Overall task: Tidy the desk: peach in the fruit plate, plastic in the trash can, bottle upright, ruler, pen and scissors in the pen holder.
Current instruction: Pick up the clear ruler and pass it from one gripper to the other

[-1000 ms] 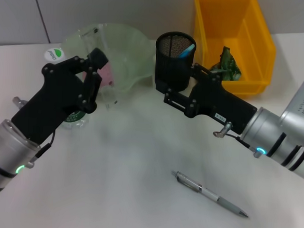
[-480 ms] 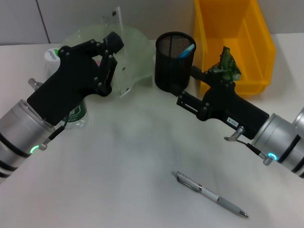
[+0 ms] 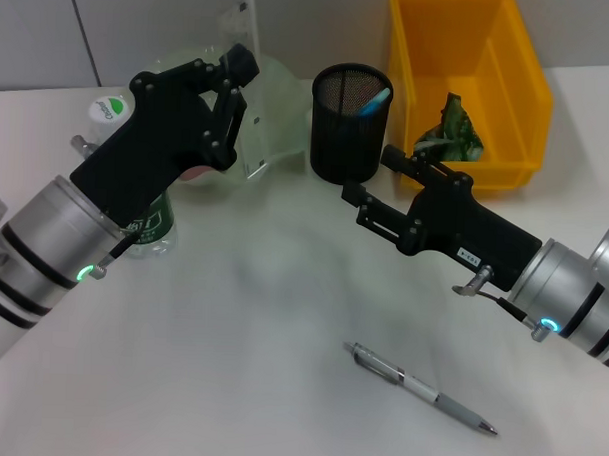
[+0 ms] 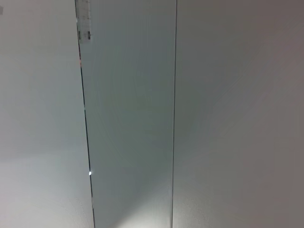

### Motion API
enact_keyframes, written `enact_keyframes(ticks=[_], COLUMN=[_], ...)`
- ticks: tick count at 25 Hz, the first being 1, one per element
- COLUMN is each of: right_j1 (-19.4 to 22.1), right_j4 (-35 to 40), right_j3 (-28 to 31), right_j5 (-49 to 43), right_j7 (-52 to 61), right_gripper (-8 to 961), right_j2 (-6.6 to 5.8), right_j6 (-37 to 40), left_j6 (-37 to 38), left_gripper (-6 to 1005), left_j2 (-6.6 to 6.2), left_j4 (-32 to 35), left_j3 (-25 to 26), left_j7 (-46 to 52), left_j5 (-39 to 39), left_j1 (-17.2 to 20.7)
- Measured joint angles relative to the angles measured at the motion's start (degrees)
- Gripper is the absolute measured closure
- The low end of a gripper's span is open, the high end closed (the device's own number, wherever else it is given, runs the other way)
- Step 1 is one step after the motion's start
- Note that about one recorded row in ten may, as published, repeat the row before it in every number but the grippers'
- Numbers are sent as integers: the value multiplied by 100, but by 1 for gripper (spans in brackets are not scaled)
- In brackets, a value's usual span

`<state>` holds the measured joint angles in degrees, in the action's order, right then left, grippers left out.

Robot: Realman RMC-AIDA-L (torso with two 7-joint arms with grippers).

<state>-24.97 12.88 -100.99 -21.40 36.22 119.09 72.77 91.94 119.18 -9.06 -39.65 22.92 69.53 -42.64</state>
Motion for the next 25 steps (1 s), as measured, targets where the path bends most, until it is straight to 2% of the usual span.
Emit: enact_keyframes(ticks=[18, 22, 25], right_j1=[-150, -157, -171], right_j4=[7, 14, 28], right_j3=[-18, -8, 0], right_j5=[-172, -213, -293], right_j7=[-9, -11, -32], right_gripper=[238, 238, 238], right_j2=[0, 0, 0], right_j6=[-39, -48, -50], left_j6=[-318, -281, -270], left_gripper=[967, 967, 967], left_j2=[0, 0, 0], left_j4=[-7, -141, -244], left_j3=[11, 172, 708], left_j7=[179, 150, 133], left_j5=[18, 53, 682], left_j1=[-307, -354, -422])
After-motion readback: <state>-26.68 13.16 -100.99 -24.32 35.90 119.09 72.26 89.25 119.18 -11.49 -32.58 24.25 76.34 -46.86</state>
